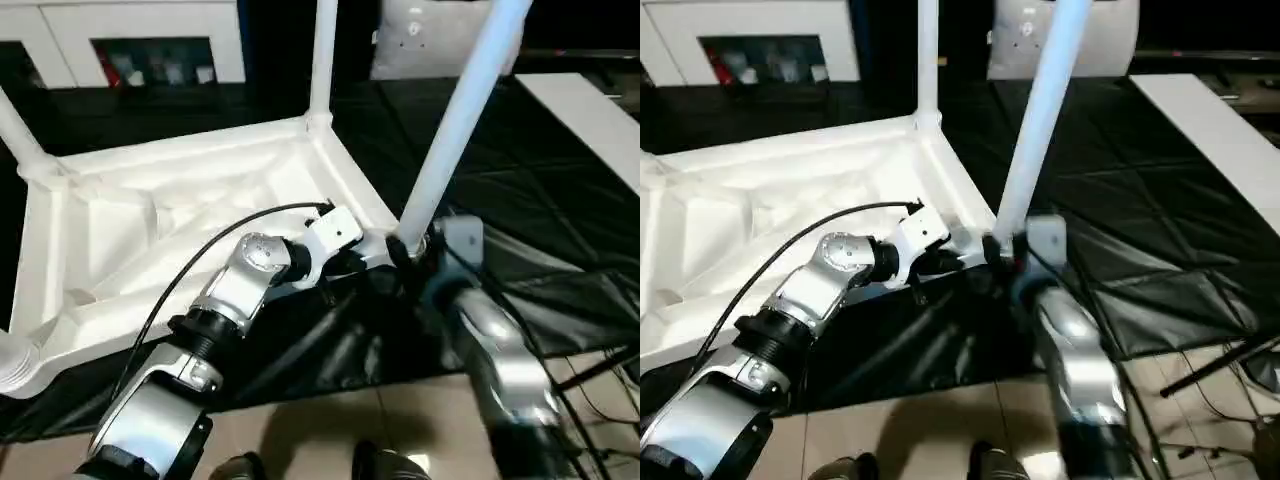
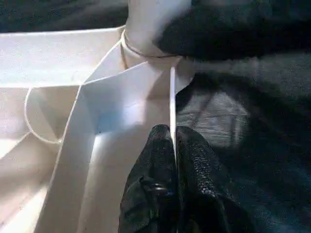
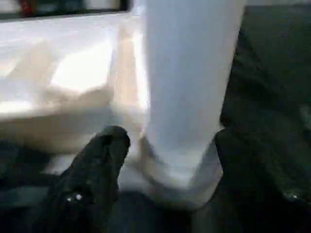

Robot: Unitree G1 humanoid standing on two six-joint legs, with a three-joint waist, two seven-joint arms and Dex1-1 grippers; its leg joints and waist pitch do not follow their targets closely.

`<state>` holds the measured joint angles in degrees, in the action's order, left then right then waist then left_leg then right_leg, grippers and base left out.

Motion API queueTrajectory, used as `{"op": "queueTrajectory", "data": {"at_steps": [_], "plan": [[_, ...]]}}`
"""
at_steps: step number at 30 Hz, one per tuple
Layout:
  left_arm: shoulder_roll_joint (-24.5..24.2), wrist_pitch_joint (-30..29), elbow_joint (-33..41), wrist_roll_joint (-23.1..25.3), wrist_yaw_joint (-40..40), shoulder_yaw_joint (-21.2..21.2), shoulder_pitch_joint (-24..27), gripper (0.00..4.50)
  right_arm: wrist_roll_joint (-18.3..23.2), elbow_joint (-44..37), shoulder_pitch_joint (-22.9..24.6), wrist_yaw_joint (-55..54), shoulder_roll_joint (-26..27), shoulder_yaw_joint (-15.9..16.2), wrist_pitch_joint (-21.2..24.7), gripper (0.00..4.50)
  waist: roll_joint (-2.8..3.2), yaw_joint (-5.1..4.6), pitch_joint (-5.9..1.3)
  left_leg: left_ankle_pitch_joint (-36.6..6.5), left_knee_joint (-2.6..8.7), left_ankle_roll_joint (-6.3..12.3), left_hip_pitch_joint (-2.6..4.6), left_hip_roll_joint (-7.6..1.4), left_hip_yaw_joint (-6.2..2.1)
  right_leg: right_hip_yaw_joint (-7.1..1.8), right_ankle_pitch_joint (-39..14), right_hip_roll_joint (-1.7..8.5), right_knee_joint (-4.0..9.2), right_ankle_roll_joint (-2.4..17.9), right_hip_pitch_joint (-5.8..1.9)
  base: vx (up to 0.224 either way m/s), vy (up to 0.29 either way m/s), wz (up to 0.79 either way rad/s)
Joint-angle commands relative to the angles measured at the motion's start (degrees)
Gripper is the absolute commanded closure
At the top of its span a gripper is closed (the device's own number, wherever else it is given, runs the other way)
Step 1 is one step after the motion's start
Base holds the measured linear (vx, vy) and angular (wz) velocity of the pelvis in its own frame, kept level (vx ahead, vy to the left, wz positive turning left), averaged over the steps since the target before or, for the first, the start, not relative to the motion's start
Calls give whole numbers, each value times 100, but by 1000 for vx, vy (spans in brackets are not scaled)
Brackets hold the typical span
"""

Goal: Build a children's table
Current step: Rotate leg to tighten

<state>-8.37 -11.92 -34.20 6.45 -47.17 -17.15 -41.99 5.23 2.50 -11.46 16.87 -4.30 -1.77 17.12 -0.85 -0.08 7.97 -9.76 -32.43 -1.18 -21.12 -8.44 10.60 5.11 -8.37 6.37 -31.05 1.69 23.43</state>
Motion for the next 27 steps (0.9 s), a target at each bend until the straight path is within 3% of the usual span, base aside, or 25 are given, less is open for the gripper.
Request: {"op": "queueTrajectory", "data": {"at_steps": [1,2,4,5,7,8,10,11,12,13,16,17,18,19,20,22,23,27], "plan": [[34,283,265,-312,-31,255,141,450,242,-431,222,380,-152,-6,-67,97,-125,27,-443,-1949,446,314,110,-448,-158,-325,-2104,346,340,948,-207,0,0,0],[28,284,346,-368,-81,280,182,406,320,-559,319,488,-196,-28,-72,85,-134,60,-496,-1553,409,471,21,-427,-152,-354,-2131,385,319,931,-274,61,-21,5],[27,192,622,-551,-182,377,296,395,469,-887,565,726,-340,-29,-90,77,-144,56,-514,-1302,401,559,3,-426,-139,-348,-1946,352,298,966,-254,0,0,0],[17,79,886,-685,-223,458,396,395,577,-1151,743,828,-395,-25,-21,63,-111,112,-546,-1110,355,671,28,-446,-107,-356,-1601,355,254,1130,-229,0,0,0],[-1,-86,1197,-821,-234,549,516,376,737,-1472,948,964,-460,2,107,49,-121,130,-551,-954,332,759,-30,-445,-101,-354,-1276,338,203,1203,-257,0,0,0],[-29,-187,1399,-885,-214,607,606,360,846,-1654,1046,1048,-487,53,203,43,-48,155,-529,-940,329,805,-31,-448,-115,-346,-1195,328,188,1242,-235,52,-46,1],[-71,-301,1626,-946,-186,655,710,352,955,-1823,1129,1113,-508,103,270,20,-94,151,-603,-653,288,846,-61,-449,-115,-332,-837,309,116,1280,-288,0,0,0],[-155,-516,1975,-1009,-189,721,868,352,1024,-1943,1154,1175,-509,167,292,10,-12,167,-586,-454,273,901,-70,-443,-119,-326,-545,291,79,1360,-262,0,0,0],[-219,-672,2216,-1037,-191,777,980,330,1048,-1992,1152,1208,-502,208,295,2,-31,143,-560,-470,279,917,-94,-457,-114,-316,-510,271,95,1396,-274,0,0,0],[-249,-729,2297,-1054,-197,798,1024,330,1051,-1996,1142,1208,-494,218,290,2,-32,143,-552,-527,278,893,-91,-453,-104,-316,-602,270,109,1391,-273,0,0,0],[-546,-1150,2942,-1159,-241,954,1424,311,1064,-1998,1029,1163,-416,292,270,0,-7,133,-511,-954,323,567,-77,-464,-106,-314,-1388,253,182,1252,-268,0,0,0],[-760,-1342,3284,-1187,-254,996,1688,309,1086,-2004,964,1111,-374,306,302,0,9,143,-493,-1201,323,435,-2,-451,-83,-314,-1818,219,256,1092,-206,0,0,0],[-962,-1521,3593,-1198,-287,1034,1950,299,1114,-1987,895,1061,-320,299,323,0,15,143,-502,-1250,347,290,-13,-486,-122,-313,-1913,249,217,1039,-238,0,0,0],[-1139,-1734,3922,-1301,-361,1098,2211,299,1121,-1970,839,1055,-321,329,389,0,17,117,-474,-1269,382,265,-51,-482,-130,-305,-2020,223,236,977,-241,0,0,0],[-1301,-1892,4210,-1392,-443,1164,2438,273,1128,-1952,792,1102,-338,382,430,0,-9,99,-462,-1466,375,135,33,-485,-110,-318,-2255,201,260,897,-174,0,0,0],[-1443,-2062,4502,-1504,-523,1240,2640,274,1123,-1926,744,1147,-360,442,477,0,24,105,-444,-1529,388,106,38,-476,-109,-320,-2337,182,285,850,-152,0,0,0],[-1625,-2348,4946,-1726,-641,1381,2902,266,1069,-1809,628,1141,-357,520,502,0,-17,110,-430,-1564,409,69,25,-483,-113,-326,-2319,184,275,828,-155,0,0,0],[-2065,-3038,5813,-2167,-875,1554,3416,238,834,-1363,244,1042,-294,688,530,0,9,119,-417,-1691,425,-37,49,-481,-131,-325,-2353,175,241,832,-136,0,0,0]]}}
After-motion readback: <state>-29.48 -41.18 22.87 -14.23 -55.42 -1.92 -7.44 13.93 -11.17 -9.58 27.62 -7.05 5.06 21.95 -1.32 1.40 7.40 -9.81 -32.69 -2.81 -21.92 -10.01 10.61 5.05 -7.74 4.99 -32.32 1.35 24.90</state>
